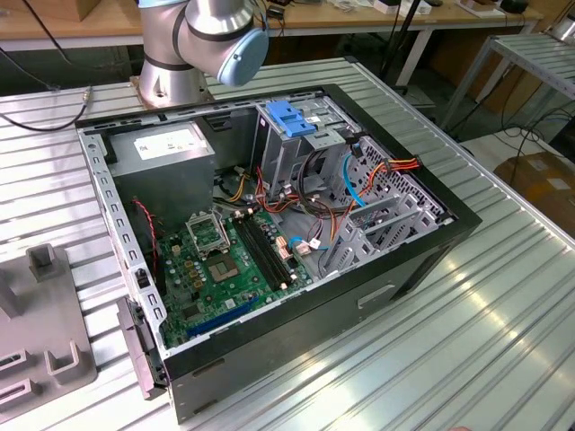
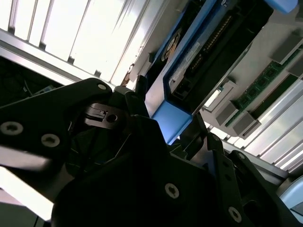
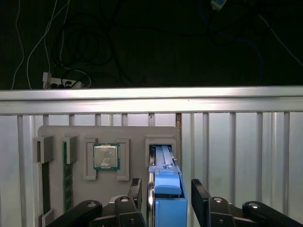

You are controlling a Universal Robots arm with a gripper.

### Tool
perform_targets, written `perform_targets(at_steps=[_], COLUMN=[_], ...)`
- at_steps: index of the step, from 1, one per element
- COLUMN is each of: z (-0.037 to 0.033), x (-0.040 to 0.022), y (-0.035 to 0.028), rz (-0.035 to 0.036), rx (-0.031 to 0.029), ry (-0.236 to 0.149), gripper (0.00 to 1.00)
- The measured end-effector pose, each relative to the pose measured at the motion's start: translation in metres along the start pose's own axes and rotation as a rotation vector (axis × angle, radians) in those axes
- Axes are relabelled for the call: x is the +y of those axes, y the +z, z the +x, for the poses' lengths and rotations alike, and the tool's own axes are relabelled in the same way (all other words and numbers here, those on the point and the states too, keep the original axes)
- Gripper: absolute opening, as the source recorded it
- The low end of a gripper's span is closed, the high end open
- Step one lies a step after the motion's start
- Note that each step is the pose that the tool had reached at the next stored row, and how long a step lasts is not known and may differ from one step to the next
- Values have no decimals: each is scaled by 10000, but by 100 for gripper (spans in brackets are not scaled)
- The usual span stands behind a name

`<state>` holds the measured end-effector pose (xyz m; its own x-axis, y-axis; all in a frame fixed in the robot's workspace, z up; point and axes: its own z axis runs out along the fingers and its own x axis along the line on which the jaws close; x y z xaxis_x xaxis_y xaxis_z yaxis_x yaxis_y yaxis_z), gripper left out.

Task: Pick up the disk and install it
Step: 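Pick up the disk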

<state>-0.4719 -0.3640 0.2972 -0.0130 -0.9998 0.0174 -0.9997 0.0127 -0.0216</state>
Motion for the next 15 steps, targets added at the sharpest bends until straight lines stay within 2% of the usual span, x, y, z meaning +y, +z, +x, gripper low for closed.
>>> perform_targets(at_steps=[7, 9, 10, 15], z=[0, 0, 0, 0], x=[0, 0, 0, 0], y=[11, 11, 11, 11], rz=[-1, -1, -1, -1], rx=[1, 1, 1, 0], ry=[8, 8, 8, 9], gripper=[54, 53, 45, 44])
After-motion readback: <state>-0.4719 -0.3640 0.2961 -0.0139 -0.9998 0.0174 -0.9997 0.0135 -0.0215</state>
